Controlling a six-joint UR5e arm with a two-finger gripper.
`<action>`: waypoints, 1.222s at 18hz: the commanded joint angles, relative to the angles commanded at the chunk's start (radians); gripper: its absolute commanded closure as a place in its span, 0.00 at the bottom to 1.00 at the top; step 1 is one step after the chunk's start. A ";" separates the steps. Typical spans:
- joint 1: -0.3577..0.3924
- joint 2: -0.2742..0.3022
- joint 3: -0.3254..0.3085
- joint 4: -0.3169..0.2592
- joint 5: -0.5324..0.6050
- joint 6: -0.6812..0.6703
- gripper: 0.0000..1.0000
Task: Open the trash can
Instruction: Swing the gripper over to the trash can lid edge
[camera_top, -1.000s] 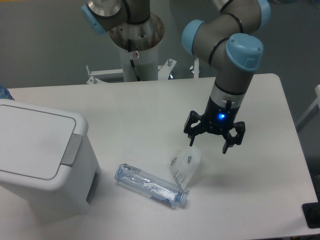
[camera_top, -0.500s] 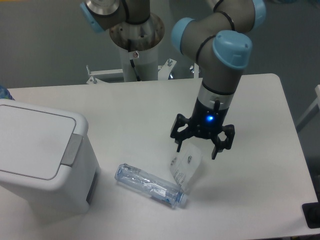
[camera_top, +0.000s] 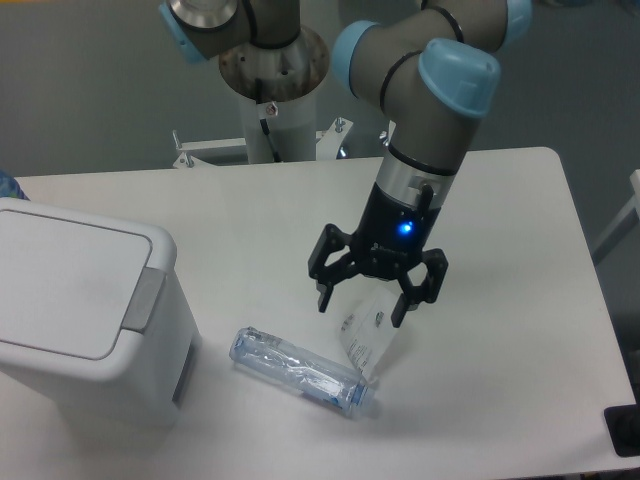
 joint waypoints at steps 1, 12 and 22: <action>-0.015 0.000 0.026 0.000 -0.015 -0.035 0.00; -0.098 -0.006 0.079 0.005 -0.081 -0.146 0.00; -0.177 0.026 -0.004 0.014 -0.043 -0.146 0.00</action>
